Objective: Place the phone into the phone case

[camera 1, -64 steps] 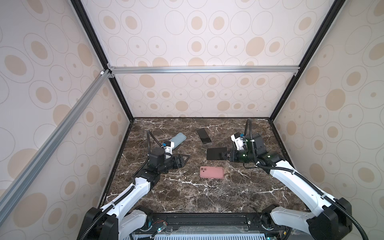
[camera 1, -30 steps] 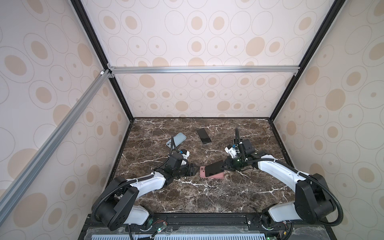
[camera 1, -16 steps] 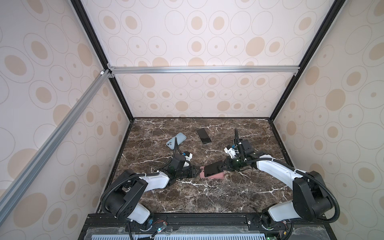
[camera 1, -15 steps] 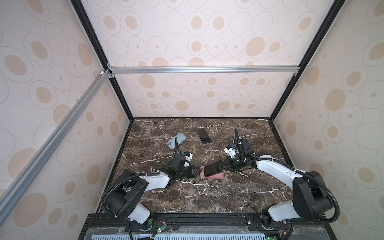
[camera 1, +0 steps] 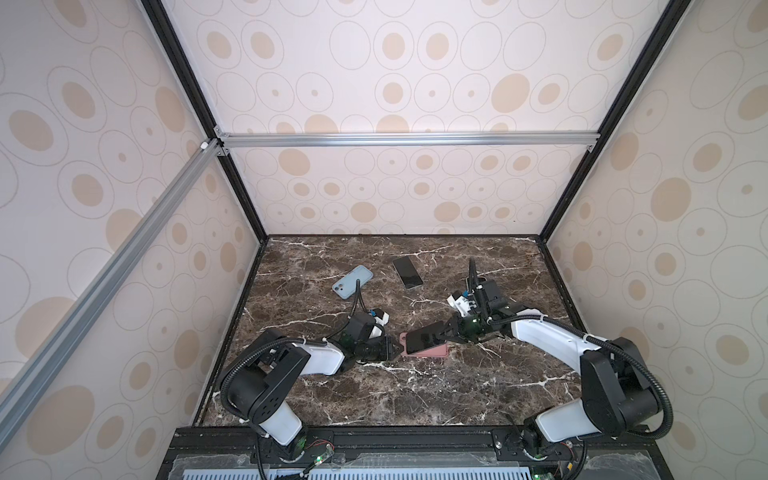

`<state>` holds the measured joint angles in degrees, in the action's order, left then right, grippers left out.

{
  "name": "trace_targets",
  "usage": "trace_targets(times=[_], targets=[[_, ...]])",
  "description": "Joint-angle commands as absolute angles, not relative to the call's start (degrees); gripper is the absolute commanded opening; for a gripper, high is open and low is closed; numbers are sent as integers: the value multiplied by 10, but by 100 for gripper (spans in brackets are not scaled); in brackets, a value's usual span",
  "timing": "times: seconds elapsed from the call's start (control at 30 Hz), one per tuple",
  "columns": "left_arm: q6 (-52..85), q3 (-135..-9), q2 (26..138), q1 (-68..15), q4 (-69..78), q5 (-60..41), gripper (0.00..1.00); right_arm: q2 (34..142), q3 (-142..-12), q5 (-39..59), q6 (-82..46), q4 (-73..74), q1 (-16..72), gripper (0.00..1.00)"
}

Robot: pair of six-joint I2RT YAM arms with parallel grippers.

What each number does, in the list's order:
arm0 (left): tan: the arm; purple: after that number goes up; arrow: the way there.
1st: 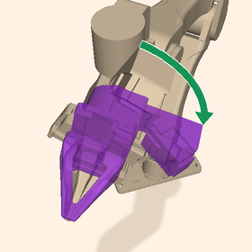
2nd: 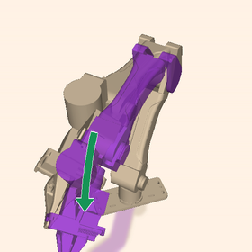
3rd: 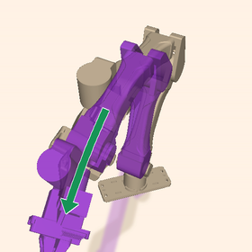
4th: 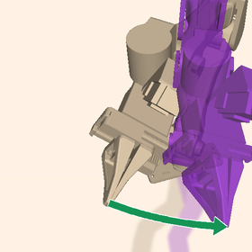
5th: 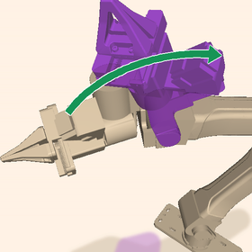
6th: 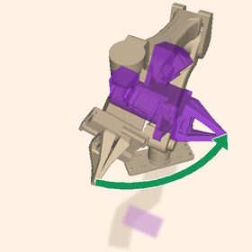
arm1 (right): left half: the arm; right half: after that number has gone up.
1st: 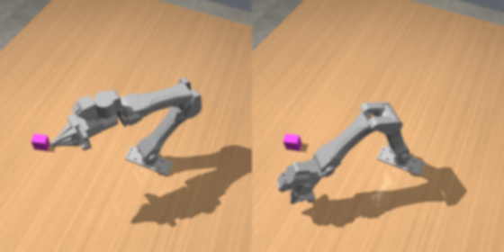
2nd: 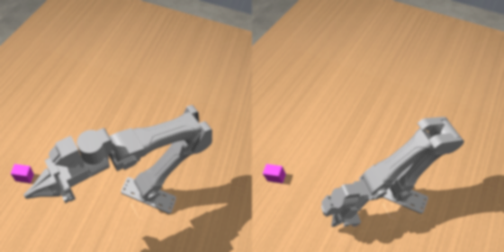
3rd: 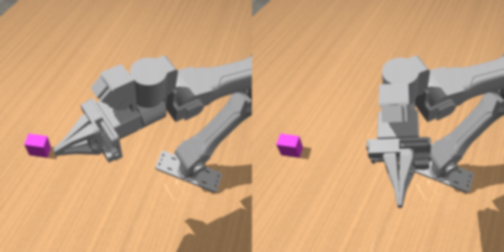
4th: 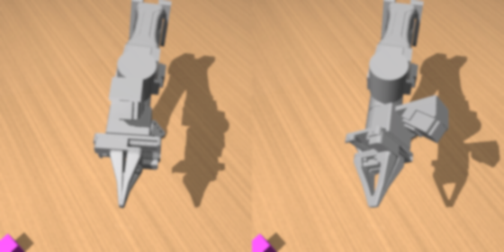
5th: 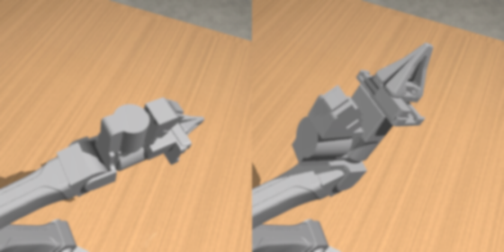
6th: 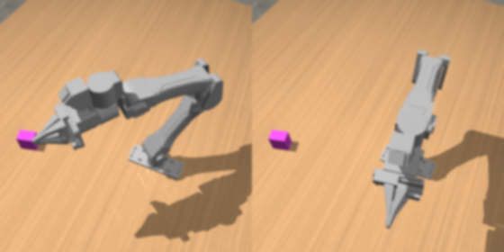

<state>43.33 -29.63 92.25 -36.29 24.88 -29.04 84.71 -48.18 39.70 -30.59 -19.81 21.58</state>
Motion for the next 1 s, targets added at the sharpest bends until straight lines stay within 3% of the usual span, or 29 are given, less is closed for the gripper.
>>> trace_targets(times=[0.0, 0.97], targets=[[436, -311, 933, -368, 272, -301, 35, 864, -471, 400, -308, -194, 213, 0], [444, -307, 965, -372, 310, -308, 30, 910, -447, 412, -316, -162, 212, 0]])
